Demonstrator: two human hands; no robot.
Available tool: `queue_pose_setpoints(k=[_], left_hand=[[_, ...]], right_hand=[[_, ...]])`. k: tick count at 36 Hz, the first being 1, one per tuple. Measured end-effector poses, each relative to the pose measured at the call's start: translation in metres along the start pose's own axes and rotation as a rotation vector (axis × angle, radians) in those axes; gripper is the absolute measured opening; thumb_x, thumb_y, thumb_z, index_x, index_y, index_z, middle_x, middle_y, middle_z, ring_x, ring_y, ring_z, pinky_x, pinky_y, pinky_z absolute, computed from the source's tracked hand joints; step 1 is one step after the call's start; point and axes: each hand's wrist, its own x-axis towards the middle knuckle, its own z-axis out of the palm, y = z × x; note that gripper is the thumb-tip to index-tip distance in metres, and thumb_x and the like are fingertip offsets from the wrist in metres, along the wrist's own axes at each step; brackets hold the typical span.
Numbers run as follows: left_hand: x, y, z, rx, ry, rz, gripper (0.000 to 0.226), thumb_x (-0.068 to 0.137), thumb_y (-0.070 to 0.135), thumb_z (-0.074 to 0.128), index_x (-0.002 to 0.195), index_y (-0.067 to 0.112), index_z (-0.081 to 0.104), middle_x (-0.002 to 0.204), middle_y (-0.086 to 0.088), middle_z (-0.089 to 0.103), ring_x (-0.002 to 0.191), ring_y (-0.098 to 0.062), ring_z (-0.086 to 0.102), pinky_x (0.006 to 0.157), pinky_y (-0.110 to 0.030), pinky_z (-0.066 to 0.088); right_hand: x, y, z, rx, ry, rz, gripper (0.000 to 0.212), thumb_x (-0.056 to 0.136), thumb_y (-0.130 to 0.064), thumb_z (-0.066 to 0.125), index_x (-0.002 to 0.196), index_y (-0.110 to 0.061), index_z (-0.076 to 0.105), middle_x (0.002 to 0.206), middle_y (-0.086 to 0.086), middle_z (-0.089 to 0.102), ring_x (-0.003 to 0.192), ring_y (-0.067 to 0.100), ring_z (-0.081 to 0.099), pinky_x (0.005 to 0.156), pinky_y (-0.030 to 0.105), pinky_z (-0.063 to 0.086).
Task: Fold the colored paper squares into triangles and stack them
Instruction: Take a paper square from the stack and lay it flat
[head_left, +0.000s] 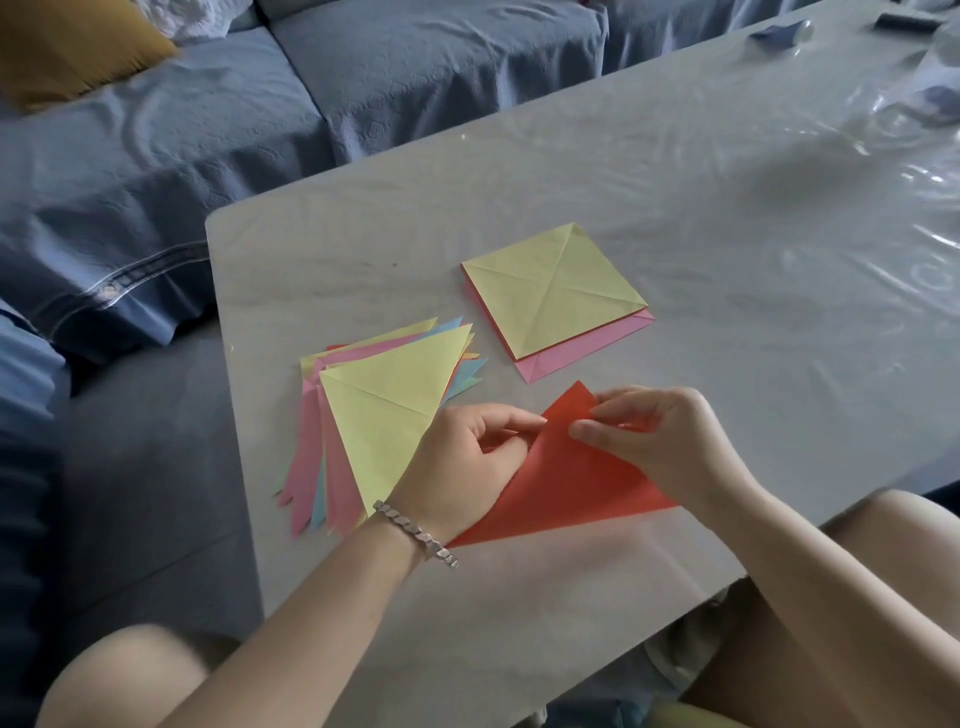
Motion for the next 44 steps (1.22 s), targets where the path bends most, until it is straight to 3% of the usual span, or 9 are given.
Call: queue_pose_setpoints(k=[4,7,9,11,15,21,25,37,44], left_hand=[[-0.001,0.004,0.000,0.010,0.016,0.024,0.025,0.085,0.011,0.060,0.076,0.033,0.067,0.058,0.021,0.062,0.060,0.007,0.055,0.062,-0.004,0.039],[-0.003,0.009,0.002,0.024,0.024,0.041,0.004,0.080,0.037,0.063,0.078,0.035,0.066,0.060,0.024,0.061,0.064,0.007,0.056,0.063,-0.004,0.039],[-0.005,0.007,0.005,0.084,0.064,0.071,0.020,0.071,0.049,0.062,0.079,0.031,0.067,0.064,0.022,0.062,0.069,0.007,0.058,0.062,-0.004,0.041],[-0.003,0.005,0.007,0.159,0.122,0.096,0.009,0.073,0.036,0.071,0.074,0.031,0.064,0.067,0.020,0.061,0.071,0.004,0.058,0.061,-0.004,0.041],[-0.001,-0.003,0.010,0.185,0.224,0.069,0.026,0.075,0.010,0.073,0.070,0.030,0.056,0.070,0.012,0.063,0.069,0.000,0.059,0.062,-0.006,0.042],[-0.003,0.000,0.011,0.156,0.290,0.083,0.030,0.074,0.013,0.074,0.087,0.036,0.059,0.069,0.015,0.063,0.072,0.005,0.058,0.062,-0.001,0.037],[-0.005,0.002,0.010,0.196,0.353,0.142,0.020,0.073,0.011,0.074,0.090,0.022,0.072,0.071,0.020,0.062,0.073,0.006,0.059,0.065,0.000,0.039],[-0.005,0.006,0.007,0.163,0.417,0.142,0.017,0.070,0.013,0.077,0.086,0.018,0.075,0.068,0.023,0.061,0.068,0.010,0.059,0.066,-0.002,0.042],[-0.006,0.008,0.006,0.186,0.427,0.168,0.013,0.069,0.016,0.078,0.082,0.017,0.076,0.071,0.007,0.071,0.068,0.003,0.060,0.063,-0.005,0.044]], right_hand=[[0.000,-0.004,0.001,0.048,0.024,0.031,0.021,0.067,-0.018,0.080,0.057,-0.031,0.067,0.058,-0.017,0.066,0.057,-0.003,0.058,0.058,0.007,0.043],[0.000,-0.006,0.003,0.041,0.073,0.050,0.017,0.067,-0.022,0.080,0.058,-0.030,0.068,0.066,-0.007,0.069,0.065,0.008,0.061,0.063,0.020,0.046],[-0.001,-0.007,0.005,0.034,0.091,0.066,0.013,0.067,-0.024,0.080,0.060,-0.028,0.069,0.071,0.000,0.070,0.067,0.015,0.062,0.063,0.025,0.048],[-0.002,-0.009,0.006,0.049,0.102,0.068,0.013,0.067,-0.023,0.080,0.060,-0.027,0.069,0.067,-0.004,0.069,0.062,0.009,0.060,0.060,0.022,0.046],[-0.005,-0.010,0.009,0.077,0.104,0.069,0.015,0.068,-0.016,0.080,0.064,-0.025,0.068,0.059,-0.013,0.065,0.052,-0.004,0.054,0.052,0.006,0.039],[-0.014,-0.017,0.006,0.200,0.094,0.100,0.018,0.076,-0.014,0.073,0.087,-0.025,0.063,0.072,-0.011,0.071,0.054,0.001,0.062,0.047,0.012,0.045],[-0.019,-0.021,0.006,0.215,0.125,0.079,0.016,0.077,-0.015,0.072,0.087,-0.026,0.065,0.070,-0.011,0.071,0.054,0.002,0.062,0.047,0.012,0.046],[-0.025,-0.023,0.010,0.306,0.116,0.008,0.020,0.082,-0.007,0.066,0.086,-0.026,0.071,0.071,-0.012,0.072,0.062,0.002,0.067,0.054,0.011,0.047],[-0.024,-0.022,0.010,0.324,0.123,0.015,0.021,0.082,-0.005,0.065,0.084,-0.025,0.071,0.069,-0.013,0.071,0.060,0.002,0.066,0.053,0.011,0.048]])
